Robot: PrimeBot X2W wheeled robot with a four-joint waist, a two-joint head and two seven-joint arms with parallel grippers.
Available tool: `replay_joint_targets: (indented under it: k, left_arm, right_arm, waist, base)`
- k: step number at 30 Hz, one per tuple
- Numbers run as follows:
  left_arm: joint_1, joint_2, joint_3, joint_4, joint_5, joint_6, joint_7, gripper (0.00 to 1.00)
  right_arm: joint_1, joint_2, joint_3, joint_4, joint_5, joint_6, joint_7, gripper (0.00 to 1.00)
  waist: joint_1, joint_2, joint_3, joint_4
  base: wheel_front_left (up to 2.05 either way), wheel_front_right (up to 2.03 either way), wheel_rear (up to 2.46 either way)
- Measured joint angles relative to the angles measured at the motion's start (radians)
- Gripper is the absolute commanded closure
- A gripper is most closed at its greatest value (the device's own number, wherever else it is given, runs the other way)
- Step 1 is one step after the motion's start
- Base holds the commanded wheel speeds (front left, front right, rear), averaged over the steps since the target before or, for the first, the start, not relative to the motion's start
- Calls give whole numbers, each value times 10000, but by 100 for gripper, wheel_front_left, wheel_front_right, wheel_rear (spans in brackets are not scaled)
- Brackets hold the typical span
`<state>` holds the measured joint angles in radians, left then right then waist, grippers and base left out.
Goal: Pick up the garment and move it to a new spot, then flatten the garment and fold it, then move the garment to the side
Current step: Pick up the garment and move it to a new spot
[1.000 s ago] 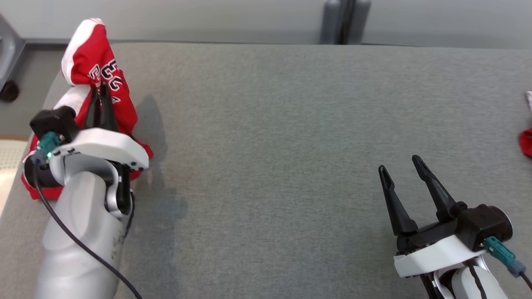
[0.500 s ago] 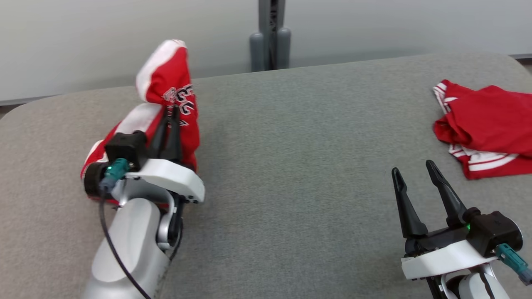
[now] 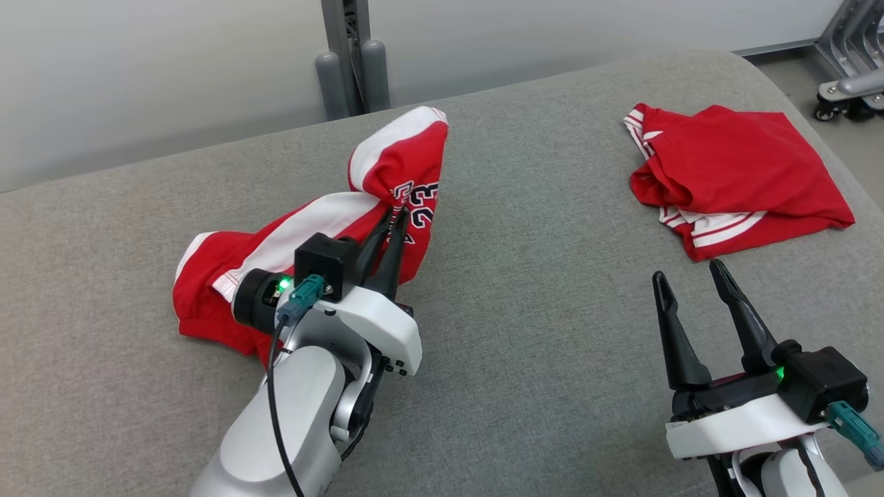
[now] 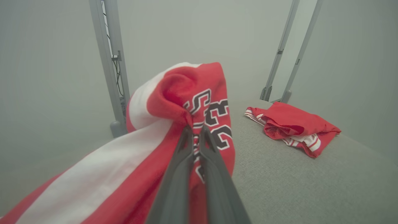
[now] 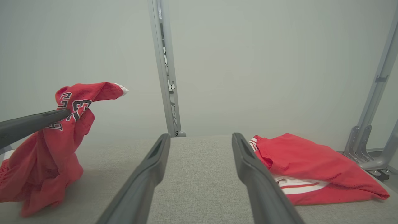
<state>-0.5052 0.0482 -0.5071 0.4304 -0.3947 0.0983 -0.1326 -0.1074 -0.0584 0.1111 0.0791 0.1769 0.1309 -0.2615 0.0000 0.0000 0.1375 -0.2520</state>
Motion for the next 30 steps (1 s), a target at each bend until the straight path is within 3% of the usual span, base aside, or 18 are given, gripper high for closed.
replay_joint_targets:
  k: [8, 13, 14, 16, 23, 30]
  left_arm:
    - [-430, -4, -1289, 961, -360, 222, -58, 100]
    - [-564, 4, -2130, 2006, -729, 109, -180, 100]
    - [-576, -4, -2343, 2163, -752, 82, -211, 76]
    - [-578, 4, -2748, 2362, -936, 82, -274, 0]
    - [-644, -4, -3954, 1862, -1912, 199, -708, 0]
    - [-672, 29, -3540, 1151, -2357, 802, -1149, 0]
  right_arm:
    - [-110, 40, 128, 2, 31, 0, 0, 0]
    - [-234, 63, 169, -2, 36, 0, -2, 0]
    - [-241, 67, 155, -4, 36, 0, -2, 0]
    - [-241, 71, 115, -6, 36, 0, -2, 0]
    - [-198, 81, -8, 10, 0, 0, 0, 0]
    - [-54, 84, 65, 56, -54, 0, 0, 0]
  waist:
    - [0, 0, 308, -500]
    - [0, 0, 495, -673]
    - [0, 0, 520, -680]
    - [0, 0, 538, -675]
    - [0, 0, 300, -389]
    - [0, 0, -81, 258]
  base:
    - [0, 0, 0]
    - [0, 0, 0]
    - [0, 0, 0]
    - [0, 0, 0]
    - [0, 0, 0]
    - [0, 0, 0]
